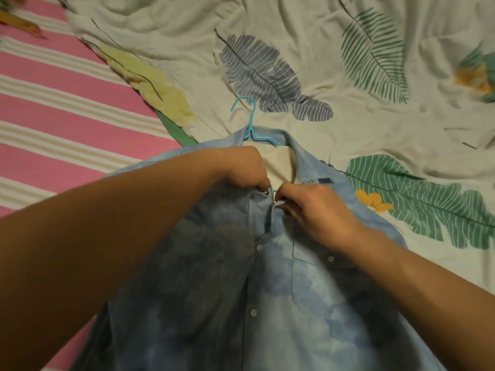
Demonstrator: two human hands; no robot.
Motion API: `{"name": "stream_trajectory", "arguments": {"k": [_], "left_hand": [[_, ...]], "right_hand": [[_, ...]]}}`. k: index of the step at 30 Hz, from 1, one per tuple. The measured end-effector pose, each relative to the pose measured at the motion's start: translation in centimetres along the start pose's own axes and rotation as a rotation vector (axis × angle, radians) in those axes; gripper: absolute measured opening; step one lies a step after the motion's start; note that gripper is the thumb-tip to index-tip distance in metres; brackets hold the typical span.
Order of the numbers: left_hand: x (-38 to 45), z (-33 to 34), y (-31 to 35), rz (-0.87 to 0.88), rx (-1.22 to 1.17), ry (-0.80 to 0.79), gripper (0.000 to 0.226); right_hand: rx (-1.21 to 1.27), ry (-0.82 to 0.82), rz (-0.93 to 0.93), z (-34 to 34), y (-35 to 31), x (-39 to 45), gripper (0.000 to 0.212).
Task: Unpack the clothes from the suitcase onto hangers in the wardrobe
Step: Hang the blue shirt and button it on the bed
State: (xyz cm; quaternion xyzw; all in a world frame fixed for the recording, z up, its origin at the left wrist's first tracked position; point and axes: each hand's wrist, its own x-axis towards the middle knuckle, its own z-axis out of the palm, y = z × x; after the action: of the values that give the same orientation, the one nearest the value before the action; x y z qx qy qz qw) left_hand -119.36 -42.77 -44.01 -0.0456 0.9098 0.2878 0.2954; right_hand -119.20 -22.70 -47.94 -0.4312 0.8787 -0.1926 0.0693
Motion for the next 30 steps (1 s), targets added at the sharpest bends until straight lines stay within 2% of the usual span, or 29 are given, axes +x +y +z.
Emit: {"name": "stream_trajectory", "arguments": {"k": [2,6,11,15,19,22,25,27,28,30], "left_hand": [[0.0,0.1,0.3,-0.073,-0.152,-0.03,0.029],[-0.4,0.9,-0.1,-0.142,-0.322,-0.057,0.025],[-1.6,1.1,0.2,-0.076,-0.237,-0.059,0.022],[-2.1,1.8,0.6,-0.081,-0.206,-0.009,0.025],[-1.6,2.4,0.6,-0.092,-0.278,0.044,0.027],[-1.4,3.8,0.4,-0.08,-0.169,0.048,0.022],[-2.1,5.5,-0.3,-0.001,-0.035,-0.026,0.021],[-2.6,5.6,-1.2,0.091,0.186,0.059,0.018],[-2.7,5.4,-1.8,0.144,0.329,0.121,0.021],[-3.2,4.5,-3.7,0.153,0.423,0.178,0.048]], "right_hand": [[0.064,0.01,-0.004,0.3,-0.2,-0.1,0.02],[0.095,0.119,0.106,1.0,-0.3,-0.4,0.014],[0.177,0.123,0.154,0.9,-0.9,-0.5,0.01],[0.309,0.045,0.184,0.3,-0.5,-0.5,0.008],[0.256,0.017,0.212,0.0,-0.4,0.2,0.011],[0.162,-0.086,0.196,-0.4,-0.5,0.5,0.015],[0.013,-0.144,0.116,-0.2,-0.8,-0.4,0.025],[-0.178,-0.149,0.041,-0.3,-0.2,-1.4,0.024],[-0.273,-0.155,0.017,-0.8,0.7,-1.7,0.025],[-0.38,-0.128,0.01,-2.4,2.7,-1.8,0.033]]}}
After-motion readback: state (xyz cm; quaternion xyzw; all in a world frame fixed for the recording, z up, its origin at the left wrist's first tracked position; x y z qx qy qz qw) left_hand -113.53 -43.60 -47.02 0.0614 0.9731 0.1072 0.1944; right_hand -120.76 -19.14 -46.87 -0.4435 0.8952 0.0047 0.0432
